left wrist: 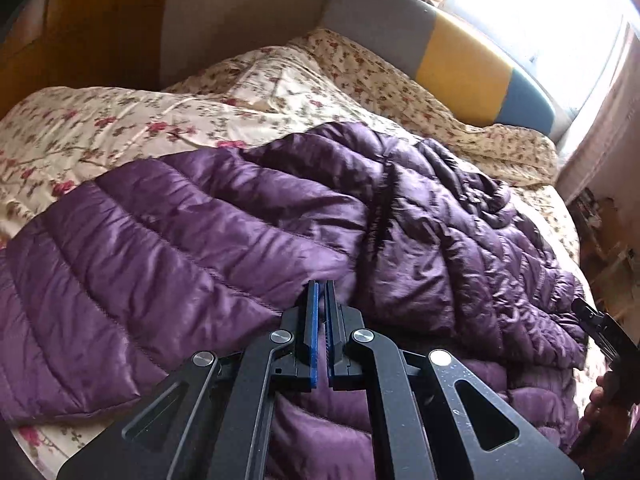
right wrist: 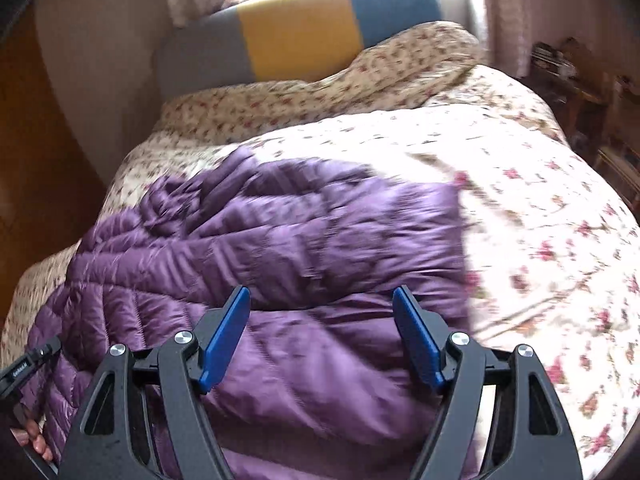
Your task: Fold large clothes
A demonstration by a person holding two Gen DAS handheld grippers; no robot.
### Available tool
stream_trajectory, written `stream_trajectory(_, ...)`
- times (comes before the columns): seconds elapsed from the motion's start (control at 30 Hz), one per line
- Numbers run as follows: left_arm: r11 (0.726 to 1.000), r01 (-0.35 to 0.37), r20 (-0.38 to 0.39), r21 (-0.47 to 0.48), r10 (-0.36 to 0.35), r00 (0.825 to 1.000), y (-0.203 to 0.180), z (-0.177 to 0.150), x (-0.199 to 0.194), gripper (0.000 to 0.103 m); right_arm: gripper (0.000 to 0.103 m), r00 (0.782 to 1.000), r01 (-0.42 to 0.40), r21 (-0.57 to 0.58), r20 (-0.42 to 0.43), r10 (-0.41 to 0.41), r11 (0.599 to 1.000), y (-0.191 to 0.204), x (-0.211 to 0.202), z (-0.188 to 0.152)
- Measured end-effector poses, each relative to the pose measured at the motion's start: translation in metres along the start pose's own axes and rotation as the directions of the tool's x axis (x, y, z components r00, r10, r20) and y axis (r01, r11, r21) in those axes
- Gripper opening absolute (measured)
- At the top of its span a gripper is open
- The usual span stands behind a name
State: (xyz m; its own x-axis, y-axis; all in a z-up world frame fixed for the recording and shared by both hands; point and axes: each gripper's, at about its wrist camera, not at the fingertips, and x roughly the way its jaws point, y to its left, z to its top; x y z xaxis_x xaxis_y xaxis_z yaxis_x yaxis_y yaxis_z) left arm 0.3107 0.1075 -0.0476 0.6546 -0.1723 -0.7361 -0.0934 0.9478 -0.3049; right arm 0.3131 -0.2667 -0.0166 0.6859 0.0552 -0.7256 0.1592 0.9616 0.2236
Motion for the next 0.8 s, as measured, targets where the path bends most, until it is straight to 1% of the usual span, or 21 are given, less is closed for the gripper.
stream_trajectory(0.07, 0.999, 0.031, -0.006, -0.024, -0.031, 1.0, -0.003, 0.001, -0.001, 0.003, 0.073, 1.0, 0.025, 0.011, -0.001, -0.025, 1.0, -0.013, -0.005, 0.0)
stream_trajectory(0.1, 0.999, 0.043, -0.013, -0.025, -0.044, 0.999, -0.006, 0.002, 0.0, 0.008, 0.073, 1.0, 0.031, 0.015, -0.005, -0.031, 0.999, -0.016, -0.005, 0.0)
stream_trajectory(0.13, 0.999, 0.051, -0.014, -0.021, -0.051, 0.999, -0.009, 0.002, 0.0, 0.025, 0.073, 0.999, 0.037, 0.019, -0.008, -0.036, 0.999, -0.019, -0.006, -0.001)
stream_trajectory(0.17, 0.998, 0.057, -0.012, -0.014, -0.057, 0.998, -0.014, 0.002, -0.001, 0.036, 0.073, 0.999, 0.041, 0.017, -0.013, -0.041, 0.999, -0.02, -0.006, -0.002)
stream_trajectory(0.2, 0.998, 0.062, -0.007, -0.008, -0.062, 0.998, -0.017, 0.002, -0.001, 0.057, 0.073, 0.999, 0.044, 0.013, -0.016, -0.044, 0.999, -0.02, -0.005, -0.004)
stream_trajectory(0.23, 0.998, 0.069, 0.01, 0.004, -0.069, 0.998, -0.022, 0.003, -0.003, 0.063, 0.073, 0.999, 0.049, 0.007, -0.019, -0.049, 0.999, -0.02, -0.004, -0.005)
stream_trajectory(0.3, 0.996, 0.085, 0.007, 0.013, -0.085, 0.996, -0.027, 0.005, -0.002, 0.063, 0.073, 0.999, 0.051, 0.009, -0.016, -0.051, 0.999, -0.018, -0.004, -0.005)
stream_trajectory(0.33, 0.995, 0.1, -0.003, 0.013, -0.1, 0.995, -0.03, 0.008, 0.001, 0.063, 0.073, 0.999, 0.049, 0.014, -0.014, -0.049, 0.999, -0.018, -0.006, -0.005)
stream_trajectory(0.4, 0.994, 0.107, -0.026, 0.03, -0.106, 0.994, -0.036, 0.01, 0.009, 0.063, 0.073, 0.999, 0.047, 0.017, -0.011, -0.047, 0.999, -0.019, -0.008, -0.005)
stream_trajectory(0.47, 0.992, 0.105, -0.066, 0.075, -0.1, 0.993, -0.046, 0.01, 0.022, 0.044, 0.073, 0.999, 0.053, 0.022, -0.003, -0.053, 0.998, -0.019, -0.012, -0.004)
stream_trajectory(0.5, 0.991, 0.103, -0.094, 0.09, -0.095, 0.991, -0.049, 0.008, 0.029, 0.024, 0.073, 0.999, 0.055, 0.026, 0.001, -0.055, 0.998, -0.02, -0.014, -0.004)
stream_trajectory(0.53, 0.99, 0.097, -0.104, 0.102, -0.087, 0.991, -0.052, 0.006, 0.033, 0.012, 0.074, 0.998, 0.055, 0.026, 0.002, -0.055, 0.998, -0.019, -0.015, -0.004)
stream_trajectory(0.57, 0.989, 0.093, -0.103, 0.111, -0.082, 0.991, -0.053, 0.004, 0.034, 0.007, 0.074, 0.998, 0.058, 0.02, 0.0, -0.058, 0.998, -0.019, -0.014, -0.005)
stream_trajectory(0.63, 0.99, 0.089, -0.087, 0.111, -0.079, 0.993, -0.052, 0.002, 0.032, 0.005, 0.074, 0.997, 0.075, -0.001, -0.01, -0.075, 0.997, -0.016, -0.011, -0.006)
stream_trajectory(0.7, 0.992, 0.092, -0.067, 0.085, -0.086, 0.994, -0.045, -0.001, 0.025, 0.005, 0.075, 0.996, 0.085, -0.014, -0.017, -0.085, 0.996, -0.013, -0.004, -0.007)
stream_trajectory(0.8, 0.994, 0.083, -0.053, 0.068, -0.08, 0.995, -0.037, -0.008, 0.018, 0.005, 0.075, 0.993, 0.113, -0.059, -0.039, -0.115, 0.992, -0.006, 0.014, -0.009)
